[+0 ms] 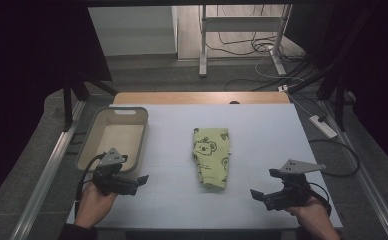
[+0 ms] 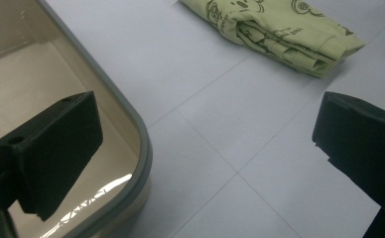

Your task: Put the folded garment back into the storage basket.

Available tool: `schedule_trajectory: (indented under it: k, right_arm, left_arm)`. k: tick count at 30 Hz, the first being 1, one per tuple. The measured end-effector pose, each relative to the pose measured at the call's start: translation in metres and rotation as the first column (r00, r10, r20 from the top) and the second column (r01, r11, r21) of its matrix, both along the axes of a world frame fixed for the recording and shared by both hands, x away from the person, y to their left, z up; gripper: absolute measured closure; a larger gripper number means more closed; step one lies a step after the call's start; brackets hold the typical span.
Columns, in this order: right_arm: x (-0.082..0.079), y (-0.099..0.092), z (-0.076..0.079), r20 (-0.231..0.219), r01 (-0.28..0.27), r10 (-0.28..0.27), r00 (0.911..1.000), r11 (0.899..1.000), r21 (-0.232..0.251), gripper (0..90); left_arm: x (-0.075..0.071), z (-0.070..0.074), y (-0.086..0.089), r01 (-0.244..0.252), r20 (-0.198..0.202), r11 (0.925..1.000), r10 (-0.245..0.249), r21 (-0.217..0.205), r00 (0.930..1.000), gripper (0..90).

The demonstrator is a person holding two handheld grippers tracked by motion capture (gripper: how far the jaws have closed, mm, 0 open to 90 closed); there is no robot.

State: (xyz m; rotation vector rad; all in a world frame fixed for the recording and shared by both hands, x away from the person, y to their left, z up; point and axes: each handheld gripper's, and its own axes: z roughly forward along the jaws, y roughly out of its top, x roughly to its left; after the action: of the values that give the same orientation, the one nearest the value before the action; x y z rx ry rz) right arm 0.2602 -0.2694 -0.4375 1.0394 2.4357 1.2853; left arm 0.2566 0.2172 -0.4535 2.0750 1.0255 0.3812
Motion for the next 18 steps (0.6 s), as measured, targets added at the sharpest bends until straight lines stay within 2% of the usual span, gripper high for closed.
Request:
schedule_trajectory:
  k: [8,18]
  right_arm:
    - [0.004,0.007,-0.003,-0.014,-0.012,0.012,0.9998,1.0,0.003,0.0]
    - [0.009,0.015,-0.005,-0.026,-0.033,0.033,0.9991,0.999,-0.007,0.0]
  left_arm:
    - [0.011,0.0,-0.005,0.003,0.0,1.0,-0.003,0.0,1.0,0.0]
    - [0.026,0.002,-0.015,0.006,-0.026,0.9999,-0.006,0.01,0.9996,0.0]
